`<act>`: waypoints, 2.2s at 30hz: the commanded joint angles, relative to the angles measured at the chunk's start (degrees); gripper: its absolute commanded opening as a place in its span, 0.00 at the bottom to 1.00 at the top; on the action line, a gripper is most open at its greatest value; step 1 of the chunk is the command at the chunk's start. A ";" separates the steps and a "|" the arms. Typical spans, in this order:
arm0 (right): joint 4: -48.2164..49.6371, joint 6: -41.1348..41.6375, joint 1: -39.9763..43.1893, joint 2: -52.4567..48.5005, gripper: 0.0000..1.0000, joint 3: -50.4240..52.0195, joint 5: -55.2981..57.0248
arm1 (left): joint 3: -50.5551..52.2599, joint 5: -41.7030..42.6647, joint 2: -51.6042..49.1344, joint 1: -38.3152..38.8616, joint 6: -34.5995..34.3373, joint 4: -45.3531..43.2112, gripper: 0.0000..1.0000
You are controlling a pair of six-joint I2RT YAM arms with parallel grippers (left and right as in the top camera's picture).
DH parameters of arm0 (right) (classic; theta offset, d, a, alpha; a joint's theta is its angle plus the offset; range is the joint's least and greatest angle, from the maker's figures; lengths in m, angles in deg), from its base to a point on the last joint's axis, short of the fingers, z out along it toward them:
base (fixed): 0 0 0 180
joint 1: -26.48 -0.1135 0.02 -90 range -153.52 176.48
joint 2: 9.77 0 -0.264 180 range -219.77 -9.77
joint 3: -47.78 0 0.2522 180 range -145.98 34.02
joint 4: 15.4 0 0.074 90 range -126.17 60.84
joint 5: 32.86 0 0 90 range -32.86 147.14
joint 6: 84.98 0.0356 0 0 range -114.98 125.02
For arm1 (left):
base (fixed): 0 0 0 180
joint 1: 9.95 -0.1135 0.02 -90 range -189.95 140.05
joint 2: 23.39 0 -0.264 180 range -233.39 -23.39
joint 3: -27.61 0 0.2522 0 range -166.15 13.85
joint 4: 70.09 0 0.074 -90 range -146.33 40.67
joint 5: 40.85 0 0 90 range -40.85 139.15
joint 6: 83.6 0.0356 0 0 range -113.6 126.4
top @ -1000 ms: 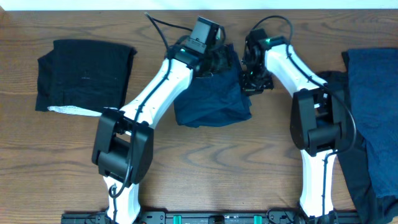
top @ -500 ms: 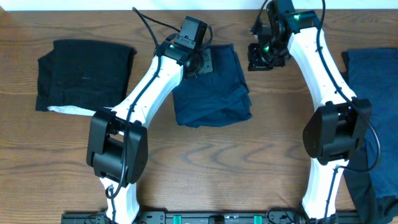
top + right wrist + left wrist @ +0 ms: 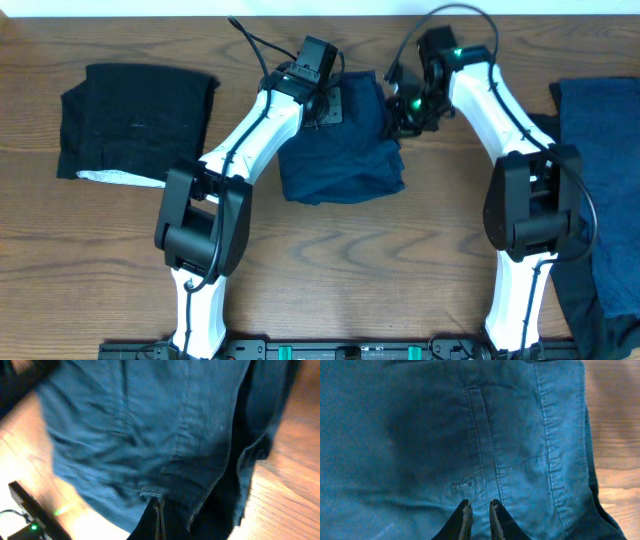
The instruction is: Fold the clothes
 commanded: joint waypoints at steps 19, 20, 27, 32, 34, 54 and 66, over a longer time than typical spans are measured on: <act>8.00 1.33 0.96 -0.98 0.01 17.68 -3.08 | 0.31 15.76 0.15 -0.24 4.42 0.04 0.10; 6.64 1.27 1.11 -0.98 0.01 16.96 -3.65 | 0.31 18.60 0.20 -0.26 4.44 0.57 0.08; -6.54 -5.84 2.97 -0.98 0.01 4.63 -7.58 | 0.33 36.63 0.22 -2.47 11.89 6.32 0.06; -0.22 -4.44 3.52 -0.98 0.01 -1.03 -7.56 | 1.01 36.63 -0.09 -3.85 12.83 8.70 0.06; 5.57 -1.18 3.58 -0.98 0.01 -1.11 -7.56 | 1.99 36.61 -0.24 -3.85 12.87 7.78 0.06; 38.14 4.85 -0.24 -5.16 0.01 -0.83 1.36 | 6.64 36.63 -7.08 -0.66 11.28 1.62 0.06; 45.75 9.49 -1.27 -15.34 0.01 -0.83 1.95 | 6.88 33.38 -7.08 1.20 11.28 1.97 0.06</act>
